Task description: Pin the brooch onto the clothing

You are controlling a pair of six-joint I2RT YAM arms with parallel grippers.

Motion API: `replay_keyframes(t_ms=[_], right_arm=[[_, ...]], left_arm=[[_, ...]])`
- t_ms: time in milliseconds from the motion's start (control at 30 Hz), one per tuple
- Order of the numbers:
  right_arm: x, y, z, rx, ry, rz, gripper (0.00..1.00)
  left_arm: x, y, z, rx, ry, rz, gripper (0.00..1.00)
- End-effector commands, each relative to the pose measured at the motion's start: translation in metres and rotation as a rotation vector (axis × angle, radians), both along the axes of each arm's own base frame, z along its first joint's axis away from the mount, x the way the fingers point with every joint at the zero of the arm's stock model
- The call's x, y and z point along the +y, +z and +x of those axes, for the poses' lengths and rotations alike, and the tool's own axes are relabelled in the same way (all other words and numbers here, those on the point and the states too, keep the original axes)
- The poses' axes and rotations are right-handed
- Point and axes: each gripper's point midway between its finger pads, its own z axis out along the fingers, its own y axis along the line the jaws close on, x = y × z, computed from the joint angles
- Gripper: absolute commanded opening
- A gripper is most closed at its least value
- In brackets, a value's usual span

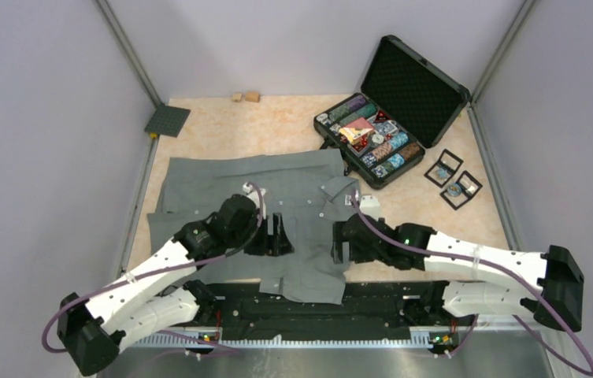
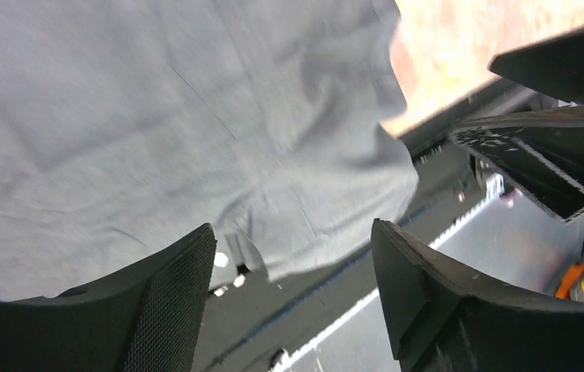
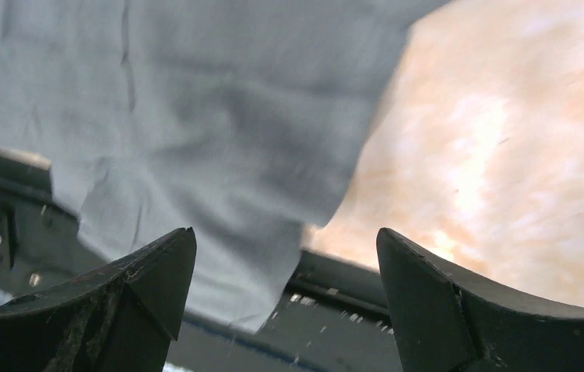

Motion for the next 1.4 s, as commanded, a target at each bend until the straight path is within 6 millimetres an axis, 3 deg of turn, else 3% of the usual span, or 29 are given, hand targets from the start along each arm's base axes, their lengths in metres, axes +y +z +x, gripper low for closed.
replay_keyframes(t_ms=[0,67,167,300,433,600,767,933,1133,1367], right_arm=[[-0.023,0.02,0.052,-0.129,-0.051,-0.061,0.89],[-0.03,0.029,0.079,-0.167,-0.089,-0.05,0.89],[-0.049,0.041,0.123,-0.217,-0.161,-0.024,0.83],[-0.09,0.047,0.163,-0.269,-0.278,-0.112,0.78],[-0.144,0.035,0.191,-0.265,-0.404,-0.23,0.73],[-0.203,0.028,0.217,-0.258,-0.537,-0.401,0.7],[-0.243,0.025,0.236,-0.27,-0.633,-0.583,0.67],[-0.278,0.003,0.255,-0.206,-0.684,-0.758,0.6],[-0.287,-0.009,0.28,-0.21,-0.669,-0.817,0.56],[-0.294,-0.012,0.296,-0.232,-0.647,-0.862,0.52]], left_arm=[[0.003,0.043,0.055,-0.156,0.017,-0.039,0.77],[0.009,0.067,0.078,-0.217,0.024,-0.013,0.78],[0.028,0.086,0.111,-0.274,0.063,0.083,0.78],[0.069,0.087,0.142,-0.278,0.177,0.188,0.78],[0.104,0.082,0.163,-0.391,0.336,0.279,0.78],[0.138,0.072,0.17,-0.425,0.424,0.405,0.78],[0.135,0.065,0.167,-0.411,0.407,0.394,0.78],[0.126,0.065,0.164,-0.405,0.376,0.352,0.78],[0.125,0.062,0.163,-0.4,0.37,0.344,0.77],[0.121,0.062,0.162,-0.395,0.354,0.328,0.77]])
